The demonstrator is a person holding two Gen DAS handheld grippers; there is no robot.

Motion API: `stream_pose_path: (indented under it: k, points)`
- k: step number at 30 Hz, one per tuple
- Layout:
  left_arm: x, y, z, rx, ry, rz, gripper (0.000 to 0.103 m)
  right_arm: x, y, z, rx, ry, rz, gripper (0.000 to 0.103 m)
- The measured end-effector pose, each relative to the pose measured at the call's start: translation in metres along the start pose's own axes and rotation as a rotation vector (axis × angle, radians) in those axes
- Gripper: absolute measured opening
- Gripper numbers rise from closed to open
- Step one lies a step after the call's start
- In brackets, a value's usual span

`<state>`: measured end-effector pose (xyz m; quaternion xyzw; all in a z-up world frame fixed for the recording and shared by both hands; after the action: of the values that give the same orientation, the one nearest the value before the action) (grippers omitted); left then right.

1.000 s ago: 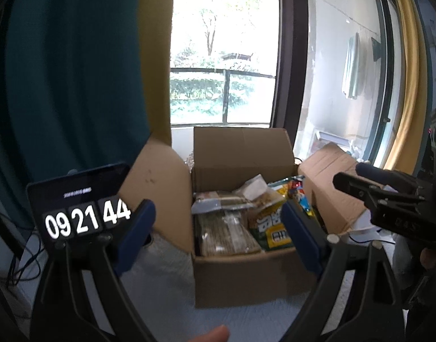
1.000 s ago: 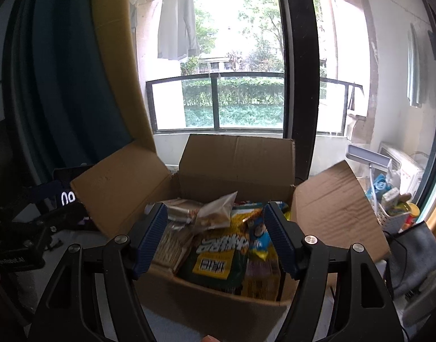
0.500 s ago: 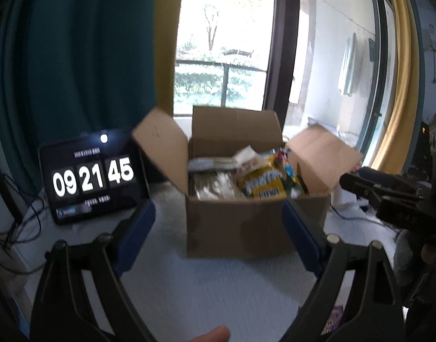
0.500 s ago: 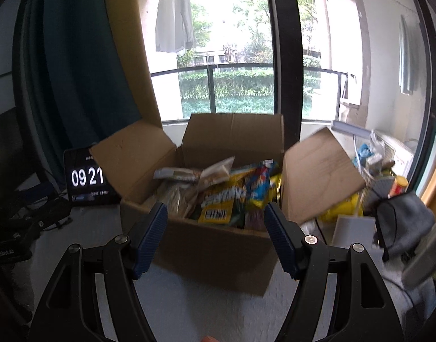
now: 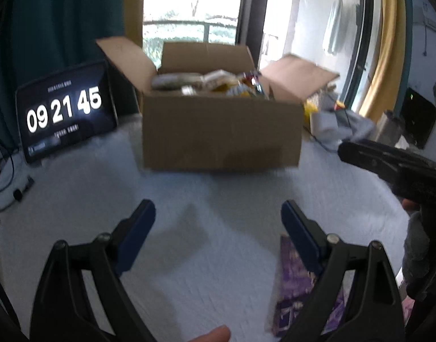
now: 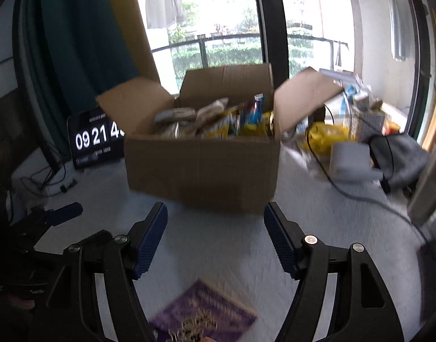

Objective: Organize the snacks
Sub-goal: 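Move both tools back from the box toward the purple bag, then grasp the purple snack bag with the right tool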

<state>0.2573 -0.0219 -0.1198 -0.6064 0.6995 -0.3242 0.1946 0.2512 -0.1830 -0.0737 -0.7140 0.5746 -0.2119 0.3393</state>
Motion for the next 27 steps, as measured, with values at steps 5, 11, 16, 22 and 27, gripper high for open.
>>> stream_pose_path:
  k: [5,11,16,22,27]
  points:
    - [0.010,0.026,0.010,-0.055,0.008,0.009,0.091,0.002,0.036,-0.002,-0.041,0.020,0.015,0.073]
    - [0.026,0.050,0.018,-0.109,0.008,0.024,0.091,0.010,0.073,-0.002,-0.093,0.025,0.047,0.073]
    - [0.037,0.069,0.027,-0.157,-0.021,0.051,0.091,0.019,0.098,-0.001,-0.124,0.036,0.078,0.073]
    - [0.041,0.082,0.034,-0.196,-0.053,0.076,0.091,0.021,0.129,0.007,-0.171,0.004,0.114,0.073]
    - [0.025,0.086,0.039,-0.218,-0.112,0.026,0.091,0.020,0.138,0.013,-0.185,-0.021,0.128,0.073]
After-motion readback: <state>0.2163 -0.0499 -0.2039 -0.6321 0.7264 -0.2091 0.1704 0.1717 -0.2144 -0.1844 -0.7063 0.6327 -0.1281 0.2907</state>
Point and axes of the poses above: each gripper's, at about its wrist camera, not at the fingertips, and z roughly the way its jaws point, x to its right, y to its underside, the point moved 5 cm from there along z, roughly the way its jaws point, and after that the axes turned 6 degrees about -x, right-handed, at the moved point
